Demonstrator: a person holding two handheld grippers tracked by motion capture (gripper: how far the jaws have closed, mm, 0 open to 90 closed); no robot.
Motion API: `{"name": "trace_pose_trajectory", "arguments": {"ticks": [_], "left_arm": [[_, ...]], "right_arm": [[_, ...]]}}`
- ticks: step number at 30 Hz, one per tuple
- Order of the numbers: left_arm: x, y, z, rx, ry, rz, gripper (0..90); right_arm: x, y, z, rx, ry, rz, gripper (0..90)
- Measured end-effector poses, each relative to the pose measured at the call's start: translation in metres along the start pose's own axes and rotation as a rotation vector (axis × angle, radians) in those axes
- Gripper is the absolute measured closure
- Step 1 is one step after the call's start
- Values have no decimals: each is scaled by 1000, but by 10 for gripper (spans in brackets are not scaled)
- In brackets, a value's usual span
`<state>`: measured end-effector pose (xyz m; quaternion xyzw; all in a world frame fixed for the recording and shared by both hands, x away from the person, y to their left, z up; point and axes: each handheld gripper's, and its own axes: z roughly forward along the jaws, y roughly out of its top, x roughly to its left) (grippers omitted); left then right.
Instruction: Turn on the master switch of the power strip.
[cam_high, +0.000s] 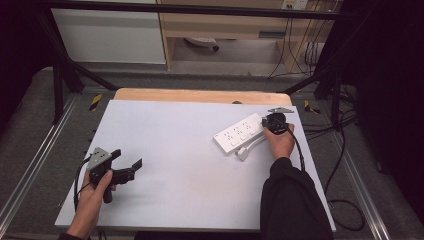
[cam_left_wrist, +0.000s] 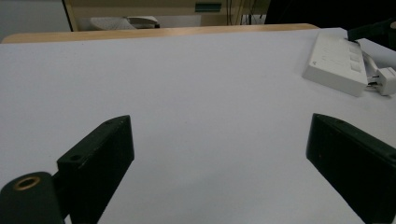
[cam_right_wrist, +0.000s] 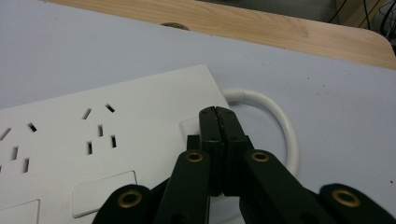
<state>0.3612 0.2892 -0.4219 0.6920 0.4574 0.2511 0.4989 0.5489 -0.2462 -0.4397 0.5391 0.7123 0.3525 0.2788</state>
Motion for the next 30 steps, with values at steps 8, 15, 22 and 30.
{"name": "trace_pose_trajectory", "arguments": {"ticks": [8,15,22,30], "left_arm": [[-1,0,0,5,0,6,78],[0,0,-1,1,3,7,78],[0,0,-1,4,2,12,78],[2,-1,-2,2,6,7,79]], "right_arm": [[1,0,0,3,-5,9,900],[2,2,0,8,-16,-8,900],[1,2,-3,-7,-11,21,900],[2,4,-5,-19,-4,38,900]]}}
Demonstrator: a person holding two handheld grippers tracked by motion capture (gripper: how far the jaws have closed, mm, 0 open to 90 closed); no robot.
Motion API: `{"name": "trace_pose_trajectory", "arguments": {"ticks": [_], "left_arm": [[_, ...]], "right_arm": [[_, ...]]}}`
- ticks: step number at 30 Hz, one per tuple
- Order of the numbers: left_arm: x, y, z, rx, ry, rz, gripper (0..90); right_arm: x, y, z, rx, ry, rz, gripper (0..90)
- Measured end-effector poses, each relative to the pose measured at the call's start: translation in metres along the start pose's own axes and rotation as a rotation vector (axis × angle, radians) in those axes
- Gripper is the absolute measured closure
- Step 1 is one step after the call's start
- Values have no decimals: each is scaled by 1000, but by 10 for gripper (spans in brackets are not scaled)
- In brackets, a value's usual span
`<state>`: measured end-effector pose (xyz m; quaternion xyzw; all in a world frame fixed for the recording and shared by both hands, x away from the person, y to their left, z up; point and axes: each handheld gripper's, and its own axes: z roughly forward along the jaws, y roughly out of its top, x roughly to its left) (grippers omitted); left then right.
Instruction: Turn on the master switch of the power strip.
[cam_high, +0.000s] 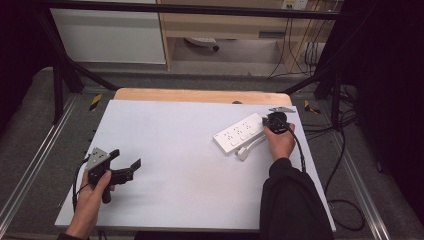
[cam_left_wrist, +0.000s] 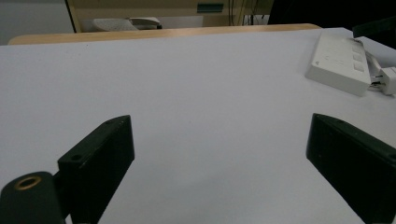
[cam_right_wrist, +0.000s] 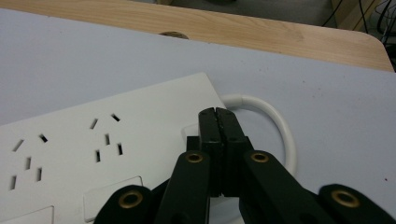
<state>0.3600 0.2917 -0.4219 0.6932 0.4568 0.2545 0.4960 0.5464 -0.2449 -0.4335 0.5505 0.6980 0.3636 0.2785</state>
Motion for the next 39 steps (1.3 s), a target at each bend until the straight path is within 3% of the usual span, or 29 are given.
{"name": "trace_pose_trajectory", "arguments": {"ticks": [31,39], "left_arm": [[-1,-2,0,14,-12,-6,80],[-1,-3,0,15,-14,-6,80]], "right_arm": [[-2,13,-11,-59,17,56,900],[-2,16,-14,-60,30,59,825]]}}
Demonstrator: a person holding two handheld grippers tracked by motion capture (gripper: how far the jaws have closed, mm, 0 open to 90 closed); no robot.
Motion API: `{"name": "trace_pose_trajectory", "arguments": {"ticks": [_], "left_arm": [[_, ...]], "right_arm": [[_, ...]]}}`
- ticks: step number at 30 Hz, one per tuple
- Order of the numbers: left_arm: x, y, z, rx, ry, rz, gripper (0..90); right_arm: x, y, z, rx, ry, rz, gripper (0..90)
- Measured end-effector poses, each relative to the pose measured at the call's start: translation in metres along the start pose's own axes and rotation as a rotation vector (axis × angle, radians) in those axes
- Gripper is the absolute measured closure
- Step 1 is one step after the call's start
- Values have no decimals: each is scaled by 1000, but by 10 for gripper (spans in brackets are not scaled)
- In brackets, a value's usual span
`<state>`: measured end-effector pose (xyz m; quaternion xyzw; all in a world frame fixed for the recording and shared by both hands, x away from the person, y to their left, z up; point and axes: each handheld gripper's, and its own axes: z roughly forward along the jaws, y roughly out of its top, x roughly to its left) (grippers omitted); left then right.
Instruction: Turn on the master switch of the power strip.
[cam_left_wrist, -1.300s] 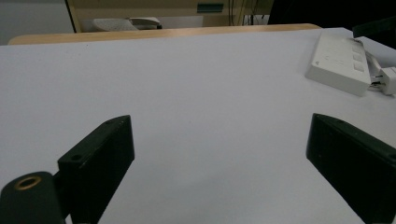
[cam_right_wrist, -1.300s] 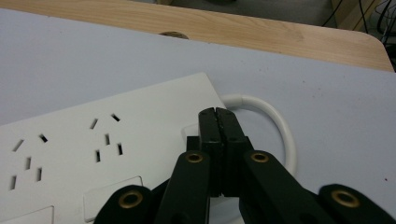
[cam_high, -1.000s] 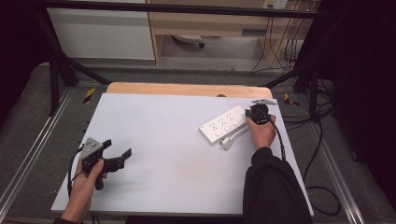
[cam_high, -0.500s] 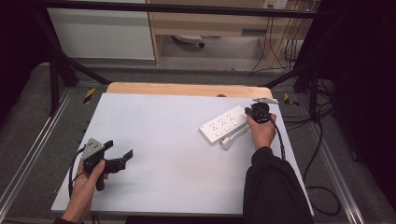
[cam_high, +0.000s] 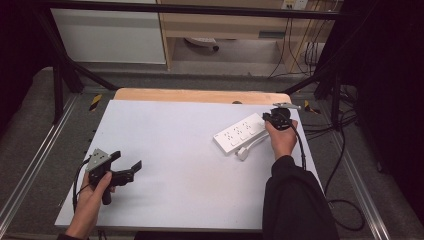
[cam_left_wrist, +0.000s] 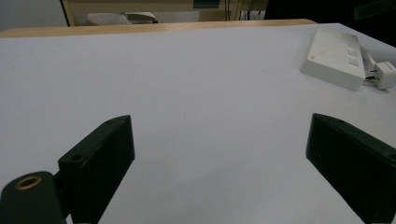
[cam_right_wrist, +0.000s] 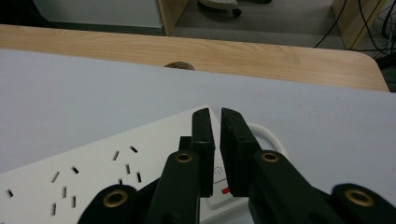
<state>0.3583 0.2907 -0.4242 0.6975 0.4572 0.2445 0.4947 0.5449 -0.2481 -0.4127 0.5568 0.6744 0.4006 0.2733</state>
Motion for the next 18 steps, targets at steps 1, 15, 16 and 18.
{"name": "trace_pose_trajectory", "arguments": {"ticks": [1,15,16,18], "left_arm": [[0,0,0,1,0,1,80],[0,-1,-1,4,-1,0,80],[0,-1,-1,4,0,-1,80],[0,-1,-1,4,0,-2,80]], "right_arm": [[0,1,0,1,4,4,802],[0,13,-7,-7,14,66,327],[0,13,-8,-6,13,70,306],[-1,14,-10,-3,4,70,254]]}}
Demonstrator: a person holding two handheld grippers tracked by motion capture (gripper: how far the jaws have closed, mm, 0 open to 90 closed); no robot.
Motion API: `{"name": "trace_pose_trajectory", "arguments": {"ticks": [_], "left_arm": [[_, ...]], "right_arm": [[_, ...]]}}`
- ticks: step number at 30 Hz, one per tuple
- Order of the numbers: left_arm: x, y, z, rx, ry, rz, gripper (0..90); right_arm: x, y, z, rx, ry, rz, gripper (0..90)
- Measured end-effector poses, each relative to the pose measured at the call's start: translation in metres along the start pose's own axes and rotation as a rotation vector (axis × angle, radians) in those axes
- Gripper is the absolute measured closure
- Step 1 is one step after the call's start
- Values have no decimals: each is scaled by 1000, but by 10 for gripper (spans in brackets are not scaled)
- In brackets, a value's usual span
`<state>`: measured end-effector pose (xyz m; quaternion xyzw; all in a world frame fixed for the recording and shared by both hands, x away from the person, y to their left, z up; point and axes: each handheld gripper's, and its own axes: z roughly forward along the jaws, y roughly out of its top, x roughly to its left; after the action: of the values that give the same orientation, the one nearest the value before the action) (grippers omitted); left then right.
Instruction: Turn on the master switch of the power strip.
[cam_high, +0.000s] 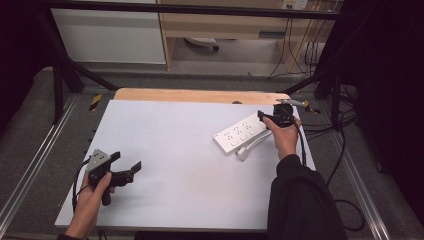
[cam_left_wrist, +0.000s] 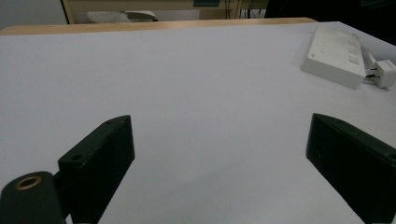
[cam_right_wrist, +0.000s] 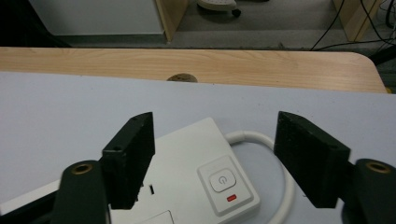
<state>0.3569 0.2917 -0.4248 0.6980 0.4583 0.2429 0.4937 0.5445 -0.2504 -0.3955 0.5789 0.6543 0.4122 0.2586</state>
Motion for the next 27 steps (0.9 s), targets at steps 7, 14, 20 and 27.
{"name": "trace_pose_trajectory", "arguments": {"ticks": [7,14,20,27], "left_arm": [[0,0,0,2,1,-1,77],[0,0,0,1,1,-5,59],[0,-1,-1,2,-1,-7,56],[-1,-1,-1,4,-5,-5,56]], "right_arm": [[0,4,-7,3,1,10,135],[4,8,-13,6,-10,-5,101],[8,9,-17,-20,-28,-3,70],[13,11,-23,-35,-40,-15,72]]}}
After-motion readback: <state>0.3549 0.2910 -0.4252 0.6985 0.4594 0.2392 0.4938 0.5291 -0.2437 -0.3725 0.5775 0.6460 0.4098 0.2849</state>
